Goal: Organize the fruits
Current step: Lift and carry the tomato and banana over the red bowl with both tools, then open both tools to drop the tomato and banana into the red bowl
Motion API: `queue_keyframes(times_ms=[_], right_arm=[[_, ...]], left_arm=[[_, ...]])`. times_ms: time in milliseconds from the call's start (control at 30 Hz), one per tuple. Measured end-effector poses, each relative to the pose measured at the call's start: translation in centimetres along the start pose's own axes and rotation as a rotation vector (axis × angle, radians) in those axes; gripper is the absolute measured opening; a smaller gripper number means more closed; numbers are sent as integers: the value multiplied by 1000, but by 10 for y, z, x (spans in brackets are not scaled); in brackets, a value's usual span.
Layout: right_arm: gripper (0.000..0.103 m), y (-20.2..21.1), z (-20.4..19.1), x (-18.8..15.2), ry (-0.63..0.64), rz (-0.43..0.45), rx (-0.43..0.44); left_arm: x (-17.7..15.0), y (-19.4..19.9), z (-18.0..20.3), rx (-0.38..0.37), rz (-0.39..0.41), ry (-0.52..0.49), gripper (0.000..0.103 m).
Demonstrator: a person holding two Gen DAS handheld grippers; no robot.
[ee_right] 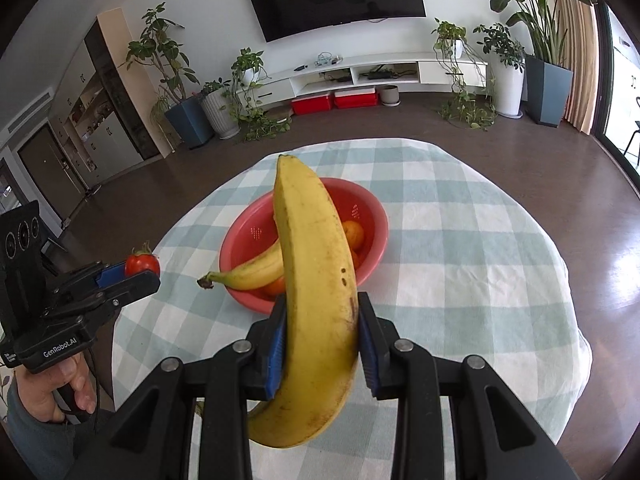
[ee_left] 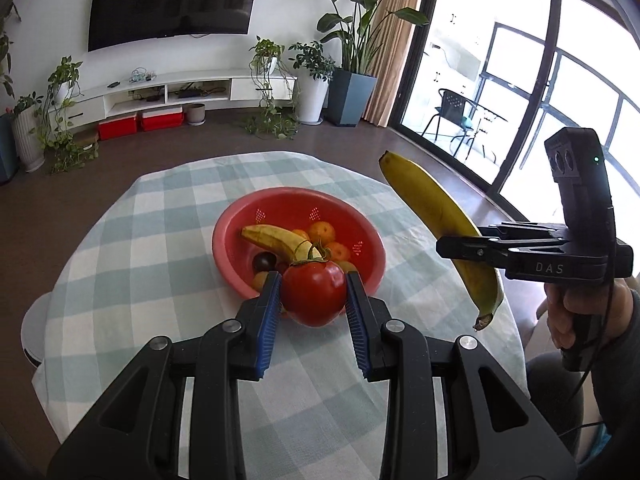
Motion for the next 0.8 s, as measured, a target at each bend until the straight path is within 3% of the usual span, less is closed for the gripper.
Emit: queue_keyframes(times_ms=[233, 500, 800], right_arm=[[34, -41, -1, 28, 26, -33, 3], [34, -92, -1, 45, 53, -77, -22], [34, -126, -1, 36, 66, -118, -44]], left_arm=[[39, -52, -19, 21, -67, -20, 30], [33, -108, -37, 33, -140, -3, 30], [24, -139, -45, 37, -165, 9, 30]])
Point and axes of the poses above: each gripper's, at about its wrist camera, not at the fingertips, and y roughly against the way its jaws point, z to its right, x to its top, the point moved 3 cm from there along -y, roughly the way its jaws point
